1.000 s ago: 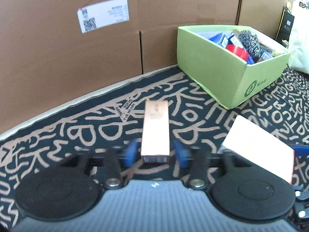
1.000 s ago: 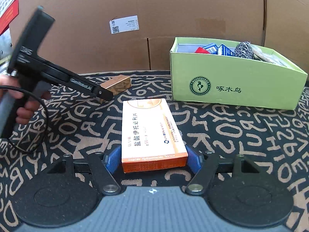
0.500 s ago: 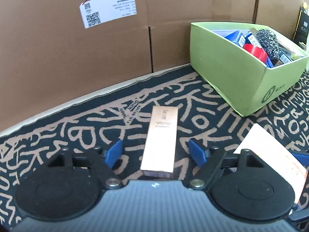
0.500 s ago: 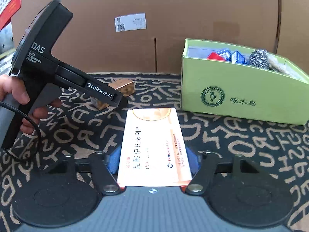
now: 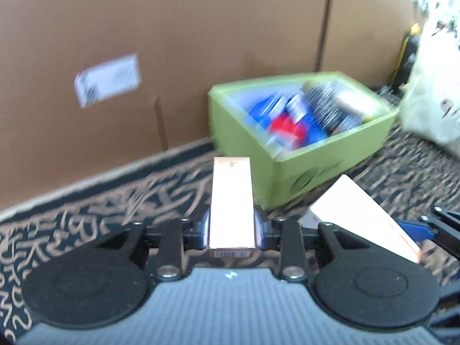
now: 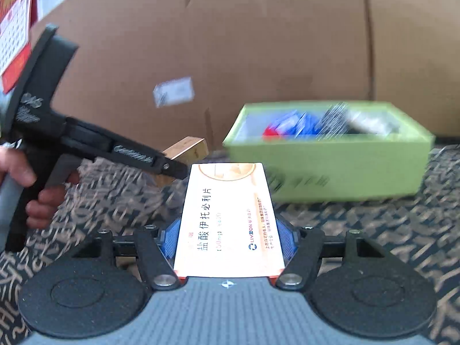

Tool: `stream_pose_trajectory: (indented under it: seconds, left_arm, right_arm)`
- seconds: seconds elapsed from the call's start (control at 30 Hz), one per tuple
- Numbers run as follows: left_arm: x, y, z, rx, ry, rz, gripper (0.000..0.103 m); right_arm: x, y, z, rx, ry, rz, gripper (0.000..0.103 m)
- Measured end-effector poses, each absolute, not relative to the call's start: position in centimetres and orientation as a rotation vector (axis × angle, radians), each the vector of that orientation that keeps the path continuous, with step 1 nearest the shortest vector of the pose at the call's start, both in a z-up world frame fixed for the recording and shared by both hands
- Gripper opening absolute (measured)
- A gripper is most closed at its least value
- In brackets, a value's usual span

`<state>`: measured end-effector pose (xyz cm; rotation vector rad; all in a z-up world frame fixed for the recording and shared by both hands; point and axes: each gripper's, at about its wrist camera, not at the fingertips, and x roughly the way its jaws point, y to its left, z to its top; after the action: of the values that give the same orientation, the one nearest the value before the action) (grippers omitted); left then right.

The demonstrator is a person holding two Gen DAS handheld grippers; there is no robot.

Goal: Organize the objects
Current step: 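Carry the medicine box into the lime-green box with right tool while left carries copper box, then open both tools and withdraw them from the lime-green box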

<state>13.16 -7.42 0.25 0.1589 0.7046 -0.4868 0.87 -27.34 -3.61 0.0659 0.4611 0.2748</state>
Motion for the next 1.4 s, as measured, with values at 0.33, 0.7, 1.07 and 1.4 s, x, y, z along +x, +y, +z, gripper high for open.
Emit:
stream_pose_trajectory:
  seconds: [0.33,0.7,1.07,1.4]
  left_arm:
    - [15.4,-13.4,5.3,0.030,0.563,-0.525,0.029]
    - [20.2,-16.5,3.6,0.027,0.532,-0.454,0.062]
    - [17.4,-13.3,1.4,-0.004,0.474,-0.353,0.103]
    - [11.8,-15.1,2.9,0.015,0.469,-0.356,0.103]
  right_arm:
    - [6.2,-32.6,0.8,0.044,0.285,0.060,0.070]
    - [16.0,-31.5,-1.5,-0.033,0.328,0.080,0.073]
    - [10.9,-32.5,-3.0,0.001,0.250,0.007,0.061]
    - [9.7,-32.0,-3.2,-0.002,0.292,0.065,0.080]
